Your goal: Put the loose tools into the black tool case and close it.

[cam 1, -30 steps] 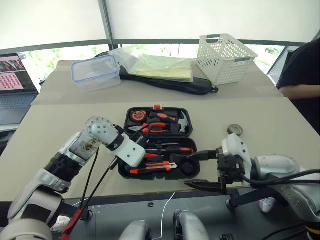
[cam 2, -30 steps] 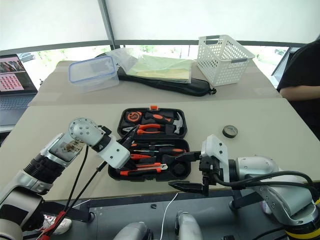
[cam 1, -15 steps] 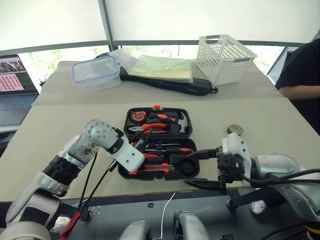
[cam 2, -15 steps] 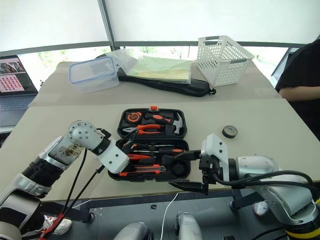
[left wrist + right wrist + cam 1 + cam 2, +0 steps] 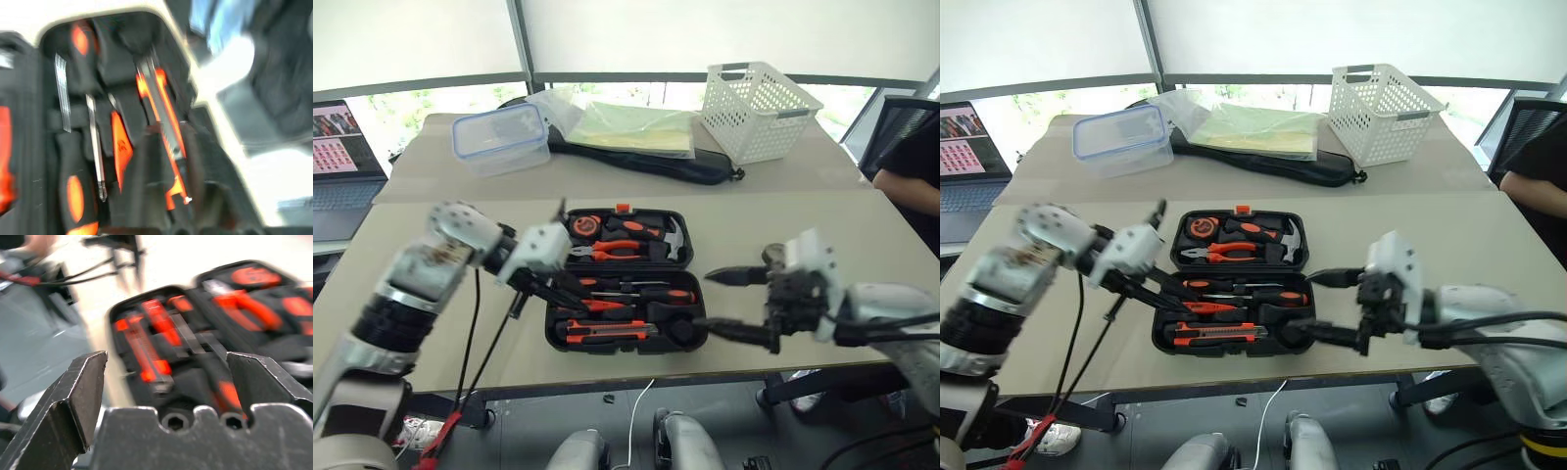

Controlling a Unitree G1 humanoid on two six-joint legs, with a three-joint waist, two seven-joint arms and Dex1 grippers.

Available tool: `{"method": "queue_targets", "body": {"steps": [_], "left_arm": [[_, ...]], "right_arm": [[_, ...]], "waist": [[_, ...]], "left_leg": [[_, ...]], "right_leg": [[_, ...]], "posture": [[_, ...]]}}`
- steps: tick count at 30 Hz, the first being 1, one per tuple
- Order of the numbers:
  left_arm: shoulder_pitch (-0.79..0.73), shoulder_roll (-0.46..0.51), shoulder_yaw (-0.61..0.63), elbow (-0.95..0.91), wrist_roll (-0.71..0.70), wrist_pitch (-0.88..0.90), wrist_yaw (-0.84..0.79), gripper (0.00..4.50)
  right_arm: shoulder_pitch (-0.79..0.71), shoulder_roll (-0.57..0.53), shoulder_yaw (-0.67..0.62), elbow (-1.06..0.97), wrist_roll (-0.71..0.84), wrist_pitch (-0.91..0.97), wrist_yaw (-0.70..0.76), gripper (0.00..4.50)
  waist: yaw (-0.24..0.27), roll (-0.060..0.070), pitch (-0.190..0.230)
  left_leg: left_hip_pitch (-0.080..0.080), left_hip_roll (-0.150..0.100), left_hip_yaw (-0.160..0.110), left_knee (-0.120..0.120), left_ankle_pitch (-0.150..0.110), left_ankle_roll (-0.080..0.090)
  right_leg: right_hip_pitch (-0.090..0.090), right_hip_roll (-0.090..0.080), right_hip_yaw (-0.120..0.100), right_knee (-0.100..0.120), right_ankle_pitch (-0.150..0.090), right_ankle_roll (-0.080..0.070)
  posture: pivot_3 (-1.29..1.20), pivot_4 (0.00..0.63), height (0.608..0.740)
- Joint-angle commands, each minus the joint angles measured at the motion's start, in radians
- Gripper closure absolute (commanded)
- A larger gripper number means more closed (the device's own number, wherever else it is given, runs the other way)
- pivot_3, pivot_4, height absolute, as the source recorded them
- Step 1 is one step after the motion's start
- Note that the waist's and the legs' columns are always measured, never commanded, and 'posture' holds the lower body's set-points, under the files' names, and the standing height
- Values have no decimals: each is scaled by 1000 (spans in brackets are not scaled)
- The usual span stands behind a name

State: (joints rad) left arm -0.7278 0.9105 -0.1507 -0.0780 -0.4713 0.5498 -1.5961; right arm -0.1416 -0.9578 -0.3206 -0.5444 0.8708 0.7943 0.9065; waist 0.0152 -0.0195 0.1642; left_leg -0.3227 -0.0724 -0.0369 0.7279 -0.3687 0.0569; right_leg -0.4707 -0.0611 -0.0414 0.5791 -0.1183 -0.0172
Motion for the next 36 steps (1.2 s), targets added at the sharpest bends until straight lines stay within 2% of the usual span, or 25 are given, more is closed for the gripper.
{"method": "queue_targets", "body": {"steps": [1,2,3,5,6,7,12,17,23,30,33,36], "left_arm": [[-10,-4,188,-24,-169,210,135,2053],[-9,-9,219,-28,-196,244,166,1563],[-2,-13,243,-41,-223,273,188,1264],[24,-12,256,-79,-251,296,205,447],[45,-11,256,-103,-257,294,209,123],[58,-11,256,-119,-261,292,215,53],[166,13,223,-214,-198,186,220,53],[224,15,217,-250,-172,122,245,53],[240,30,212,-265,-161,98,258,53],[253,40,213,-275,-157,87,271,53],[247,39,204,-276,-151,81,276,0],[231,35,193,-269,-147,82,282,0]], "right_arm": [[77,-65,-190,119,-38,10,29,0],[94,-79,-212,146,-53,5,38,0],[104,-90,-221,175,-63,1,48,0],[97,-105,-198,235,-93,-15,56,0],[84,-111,-168,271,-119,-34,63,0],[74,-115,-148,296,-139,-47,71,0],[-112,-67,97,523,-368,-204,40,0],[-337,41,311,785,-571,-331,28,0],[-490,114,424,1054,-741,-484,17,0],[-575,158,434,1215,-804,-548,25,0],[-612,180,425,1282,-817,-594,21,714],[-634,189,416,1322,-823,-614,32,1741]], "waist": [[2,0,0],[2,0,0],[1,0,0],[-3,0,0],[-5,0,0],[-9,0,0],[-23,0,0],[-28,0,0],[-22,1,1],[-28,1,1],[-30,1,1],[-30,1,1]], "left_leg": [[0,0,0,0,0,0],[0,0,0,0,0,0],[0,0,0,0,0,0],[1,0,1,0,0,0],[2,0,2,0,0,-1],[3,0,2,0,0,-2],[6,1,7,0,1,-5],[6,2,10,-1,2,-5],[2,1,10,-1,2,-5],[3,1,10,-3,2,-5],[4,1,11,-3,2,-5],[4,1,11,-3,2,-5]], "right_leg": [[0,0,0,0,0,0],[0,0,0,0,0,0],[1,0,1,-1,0,0],[1,-1,2,-1,0,0],[1,-1,2,-1,0,0],[1,-2,4,0,0,0],[3,-3,9,0,0,-1],[1,-1,18,0,0,-1],[-3,-1,16,1,0,-2],[-3,-2,16,0,1,-2],[-3,-1,18,0,1,-2],[-3,-1,18,1,1,-2]], "posture": [[0,150,740],[0,150,740],[0,150,740],[0,150,740],[0,150,740],[0,150,740],[0,150,740],[0,150,740],[0,150,740],[0,150,740],[0,150,740],[0,150,740]]}}
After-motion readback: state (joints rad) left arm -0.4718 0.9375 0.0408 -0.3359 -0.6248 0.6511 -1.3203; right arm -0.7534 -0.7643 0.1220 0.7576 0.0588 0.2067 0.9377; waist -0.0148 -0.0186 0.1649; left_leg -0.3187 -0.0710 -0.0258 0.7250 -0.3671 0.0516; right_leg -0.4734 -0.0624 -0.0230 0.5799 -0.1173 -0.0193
